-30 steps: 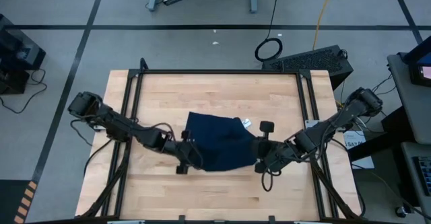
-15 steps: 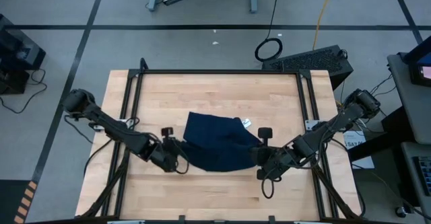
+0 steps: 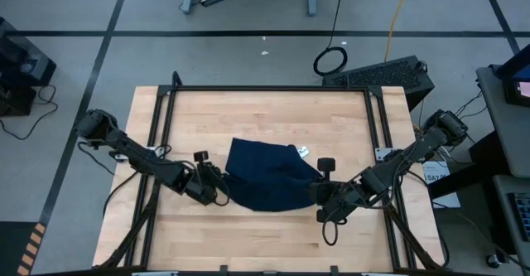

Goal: Roll towel
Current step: Roll the dark blue towel

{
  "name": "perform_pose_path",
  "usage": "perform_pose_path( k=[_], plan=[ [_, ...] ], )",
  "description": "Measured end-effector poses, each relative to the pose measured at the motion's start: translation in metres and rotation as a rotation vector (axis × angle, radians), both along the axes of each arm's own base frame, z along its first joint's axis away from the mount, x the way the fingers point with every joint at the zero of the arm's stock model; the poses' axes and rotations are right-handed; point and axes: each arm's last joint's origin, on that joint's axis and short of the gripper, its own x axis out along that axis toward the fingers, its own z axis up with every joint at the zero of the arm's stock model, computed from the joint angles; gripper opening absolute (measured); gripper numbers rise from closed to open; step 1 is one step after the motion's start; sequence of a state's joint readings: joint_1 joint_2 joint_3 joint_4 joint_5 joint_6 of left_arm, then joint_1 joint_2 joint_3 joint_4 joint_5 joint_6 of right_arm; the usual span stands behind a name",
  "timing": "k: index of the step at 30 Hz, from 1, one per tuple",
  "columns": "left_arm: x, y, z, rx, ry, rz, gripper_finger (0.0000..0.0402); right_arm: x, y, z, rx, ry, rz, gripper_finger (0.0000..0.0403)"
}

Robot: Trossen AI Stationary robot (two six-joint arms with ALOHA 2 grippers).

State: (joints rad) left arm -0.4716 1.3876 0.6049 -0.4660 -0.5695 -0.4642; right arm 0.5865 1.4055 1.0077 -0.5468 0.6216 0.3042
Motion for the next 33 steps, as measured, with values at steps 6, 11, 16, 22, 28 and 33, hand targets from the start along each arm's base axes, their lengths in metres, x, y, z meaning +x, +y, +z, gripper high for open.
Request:
perform_pose_path(
  k=[6,11,16,22,28,33],
  plan=[
    [0.005,0.001,-0.009,0.011,-0.088,-0.121,0.0164,0.000,0.000,0.000,0.006,-0.003,-0.005,0.0002],
    [0.008,-0.001,-0.008,0.010,-0.120,-0.153,0.0157,0.000,0.000,0.000,0.016,-0.004,-0.016,0.0002],
    [0.008,-0.001,-0.008,0.011,-0.129,-0.152,0.0075,0.000,0.000,0.000,0.016,-0.003,-0.016,0.0002],
    [0.008,-0.001,-0.007,0.019,-0.148,-0.120,0.0012,-0.002,-0.001,-0.001,0.002,0.015,-0.017,0.0002],
    [0.005,0.000,0.007,0.037,-0.220,-0.104,0.0005,-0.002,-0.001,-0.001,0.026,0.005,-0.045,0.0002],
    [-0.004,-0.006,0.026,-0.012,-0.313,-0.139,0.0005,-0.009,0.011,-0.002,0.113,0.005,-0.035,0.0002]
  ],
)
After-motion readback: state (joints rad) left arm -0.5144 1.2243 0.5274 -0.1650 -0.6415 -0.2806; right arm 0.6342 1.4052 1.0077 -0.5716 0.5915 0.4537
